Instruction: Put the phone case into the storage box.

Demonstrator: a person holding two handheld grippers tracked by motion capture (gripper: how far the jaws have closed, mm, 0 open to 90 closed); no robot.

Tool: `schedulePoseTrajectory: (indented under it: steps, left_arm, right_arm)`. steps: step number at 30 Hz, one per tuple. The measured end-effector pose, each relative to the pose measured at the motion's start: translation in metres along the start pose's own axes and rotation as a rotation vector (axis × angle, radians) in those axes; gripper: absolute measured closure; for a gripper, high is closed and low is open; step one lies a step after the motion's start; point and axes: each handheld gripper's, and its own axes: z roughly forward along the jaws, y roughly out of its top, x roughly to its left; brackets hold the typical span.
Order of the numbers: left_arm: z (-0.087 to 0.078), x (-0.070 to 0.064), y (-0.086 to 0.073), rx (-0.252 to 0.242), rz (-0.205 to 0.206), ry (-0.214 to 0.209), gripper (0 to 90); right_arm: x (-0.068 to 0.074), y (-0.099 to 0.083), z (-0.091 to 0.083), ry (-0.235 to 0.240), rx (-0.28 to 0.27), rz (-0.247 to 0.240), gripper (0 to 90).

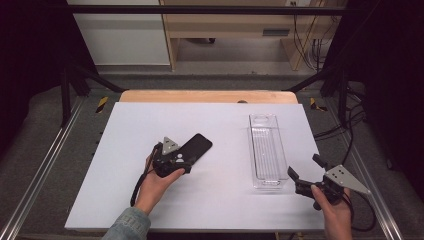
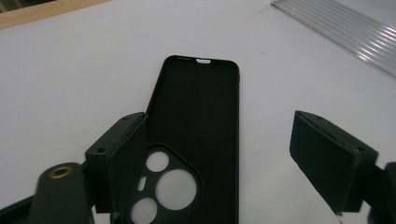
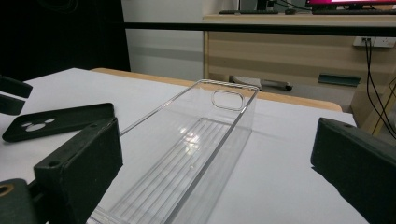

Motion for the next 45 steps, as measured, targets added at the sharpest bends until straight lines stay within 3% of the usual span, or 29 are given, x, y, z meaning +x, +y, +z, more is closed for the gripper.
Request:
schedulePoseTrajectory:
  steps: [5,6,9,10,11,17,19,28,31,32,45]
  left_arm:
    - [0.003,0.001,0.003,0.028,-0.011,-0.005,38.1]
    - [0.003,0.001,0.003,0.034,-0.006,-0.009,47.9]
    - [0.005,0.001,0.005,0.054,0.001,-0.016,55.8]
    - [0.005,0.001,0.005,0.062,0.008,-0.02,65.7]
    - [0.005,0.001,0.005,0.062,0.008,-0.02,70.1]
    - [0.007,0.005,0.003,0.09,0.0,-0.003,89.8]
    - [0.008,0.007,0.001,0.103,-0.024,-0.014,90.0]
    - [0.011,0.003,-0.017,0.194,-0.001,0.006,90.0]
    - [0.01,0.005,-0.022,0.195,-0.013,0.005,90.0]
    - [0.007,0.006,-0.024,0.192,-0.034,-0.001,90.0]
    - [-0.008,0.015,-0.031,0.238,-0.012,-0.018,90.0]
  right_arm:
    - [0.0,0.0,0.0,-0.001,-0.002,0.003,2.5]
    - [-0.001,0.0,0.0,-0.001,-0.001,0.003,2.5]
    - [-0.001,0.0,0.0,-0.001,-0.002,0.004,2.5]
    - [-0.001,0.0,0.0,-0.001,-0.003,0.003,2.5]
    - [-0.001,0.0,0.0,-0.001,-0.003,0.003,2.5]
    - [-0.002,0.0,-0.001,-0.004,-0.008,0.007,2.5]
    - [-0.002,0.0,-0.001,-0.003,-0.007,0.008,2.5]
    - [-0.002,0.0,-0.001,-0.006,-0.005,0.001,2.5]
    - [-0.003,0.0,-0.001,-0.008,-0.004,0.002,2.5]
    - [-0.004,0.0,-0.001,-0.008,-0.003,0.004,2.5]
    - [-0.003,0.0,-0.001,-0.01,-0.001,-0.005,2.5]
